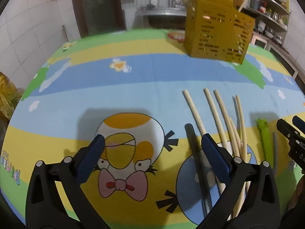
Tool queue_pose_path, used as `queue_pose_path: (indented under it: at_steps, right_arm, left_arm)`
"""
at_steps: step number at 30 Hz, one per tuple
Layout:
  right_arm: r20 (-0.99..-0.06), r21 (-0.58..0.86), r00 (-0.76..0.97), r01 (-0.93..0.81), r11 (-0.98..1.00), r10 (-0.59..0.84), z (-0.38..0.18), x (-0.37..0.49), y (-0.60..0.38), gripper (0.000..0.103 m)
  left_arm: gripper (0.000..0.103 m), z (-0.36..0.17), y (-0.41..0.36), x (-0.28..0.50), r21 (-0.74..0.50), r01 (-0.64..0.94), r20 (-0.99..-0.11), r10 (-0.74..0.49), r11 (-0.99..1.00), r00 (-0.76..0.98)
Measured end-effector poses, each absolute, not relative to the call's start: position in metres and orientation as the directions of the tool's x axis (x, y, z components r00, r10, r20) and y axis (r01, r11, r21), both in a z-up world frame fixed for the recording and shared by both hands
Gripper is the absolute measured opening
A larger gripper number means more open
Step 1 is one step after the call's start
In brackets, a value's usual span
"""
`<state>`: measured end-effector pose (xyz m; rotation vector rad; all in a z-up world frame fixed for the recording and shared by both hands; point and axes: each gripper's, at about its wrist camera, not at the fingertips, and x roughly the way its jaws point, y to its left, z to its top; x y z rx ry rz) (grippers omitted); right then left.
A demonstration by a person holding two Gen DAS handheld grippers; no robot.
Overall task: Organize utensils
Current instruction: 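Move both tools back down toward the spoon and fork on the cloth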
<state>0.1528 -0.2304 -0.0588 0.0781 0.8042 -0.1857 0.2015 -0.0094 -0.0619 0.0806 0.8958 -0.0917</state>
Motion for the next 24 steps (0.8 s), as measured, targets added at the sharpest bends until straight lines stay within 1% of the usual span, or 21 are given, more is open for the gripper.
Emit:
queue_pose_path:
  at_steps: [5,10,12,20,23,24]
  right_arm:
    - [-0.734,-0.009,0.664,0.198,0.980,-0.141,-0.060,0.153,-0.226,0.072]
    - [-0.753,-0.007,0.644,0.198,0.980,-0.135,-0.061,0.151,-0.222,0.072]
    - [-0.760,-0.010,0.635,0.200,0.980,-0.137,-0.061,0.150,-0.220,0.072]
    - [-0.796,-0.011,0.582,0.262,0.965,-0.167,-0.068,0.147,-0.210,0.071]
    - [-0.800,-0.011,0.573,0.280,0.960,-0.176,-0.068,0.144,-0.206,0.067]
    - [-0.802,-0.001,0.573,0.281,0.960,-0.169,-0.068,0.142,-0.206,0.062]
  left_arm:
    - [0.098,-0.067,-0.015,0.203,0.049,0.131,-0.798,-0.040,0.990,0.601]
    - [0.098,-0.069,-0.011,0.206,0.012,0.127,-0.809,-0.065,0.992,0.585]
    - [0.098,-0.070,-0.013,0.205,0.019,0.126,-0.808,-0.059,0.992,0.586]
    - [0.098,-0.070,-0.013,0.205,0.016,0.125,-0.809,-0.061,0.992,0.585]
    - [0.098,-0.070,-0.013,0.205,0.015,0.124,-0.808,-0.061,0.992,0.585]
    - [0.098,-0.070,-0.014,0.205,0.015,0.124,-0.808,-0.061,0.992,0.585]
